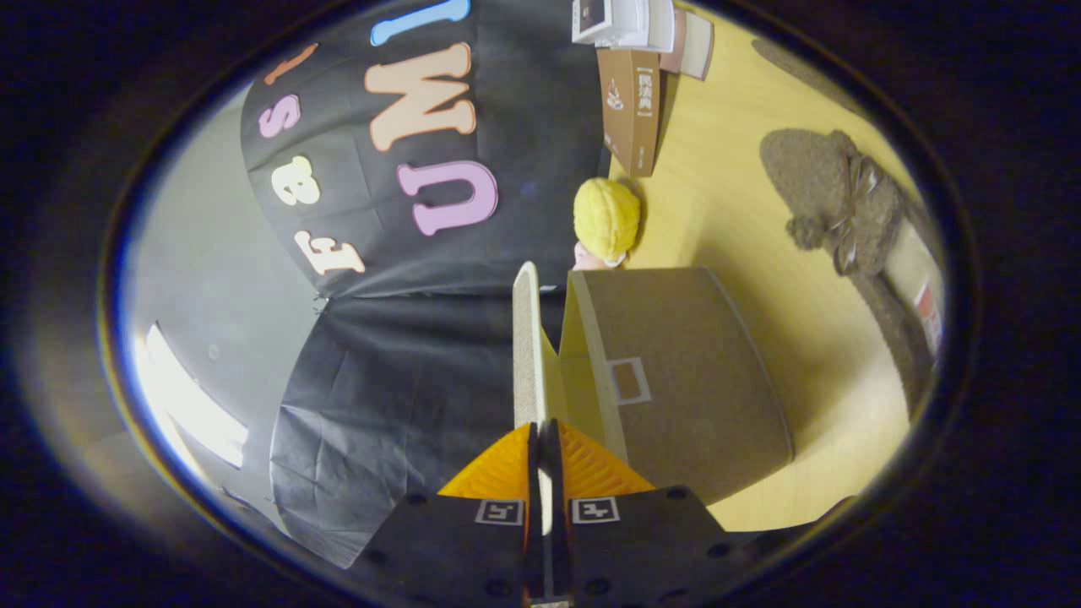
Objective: Open the storage box then place both shoes into the box .Put the left shoe in first, then the right shoe, with the right side of both shoes facing outward in a uniform manner.
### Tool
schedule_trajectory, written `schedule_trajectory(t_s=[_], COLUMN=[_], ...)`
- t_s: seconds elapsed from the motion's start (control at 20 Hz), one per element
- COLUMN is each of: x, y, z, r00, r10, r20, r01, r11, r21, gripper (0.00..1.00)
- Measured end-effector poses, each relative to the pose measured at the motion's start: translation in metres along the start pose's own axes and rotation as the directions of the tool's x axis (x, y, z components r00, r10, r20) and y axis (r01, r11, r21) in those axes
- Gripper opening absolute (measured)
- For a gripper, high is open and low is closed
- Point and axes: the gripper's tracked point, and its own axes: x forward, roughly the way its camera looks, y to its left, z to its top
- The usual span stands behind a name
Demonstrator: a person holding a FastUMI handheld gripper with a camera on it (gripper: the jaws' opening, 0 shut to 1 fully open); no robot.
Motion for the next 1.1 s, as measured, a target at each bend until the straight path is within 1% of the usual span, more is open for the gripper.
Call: schedule_trajectory(t_s=[0.05, 0.1, 0.2, 0.35, 0.45, 0.55, 0.75, 0.9, 1.0, 1.1], x=[-0.002, -0.013, -0.020, -0.016, -0.013, -0.005, 0.012, 0.029, 0.040, 0.050], y=[0.000, 0.005, 0.017, 0.040, 0.054, 0.072, 0.097, 0.111, 0.119, 0.124], z=[0.001, -0.006, -0.018, -0.022, -0.030, -0.034, -0.046, -0.061, -0.073, -0.084], r00=[1.000, 1.000, 0.999, 0.998, 0.997, 0.997, 0.995, 0.992, 0.989, 0.987], r10=[-0.007, -0.002, 0.007, 0.016, 0.000, -0.017, -0.065, -0.090, -0.096, -0.105], r20=[-0.004, -0.027, -0.054, -0.061, -0.079, -0.082, -0.082, -0.093, -0.109, -0.119], r01=[0.007, 0.001, -0.011, -0.025, -0.016, -0.008, 0.023, 0.033, 0.025, 0.020], r11=[1.000, 0.999, 0.997, 0.989, 0.978, 0.958, 0.903, 0.869, 0.852, 0.825], r21=[-0.016, -0.034, -0.074, -0.143, -0.209, -0.288, -0.428, -0.493, -0.523, -0.564], gripper=[0.05, 0.04, 0.03, 0.03, 0.04, 0.05, 0.06, 0.07, 0.07, 0.07])
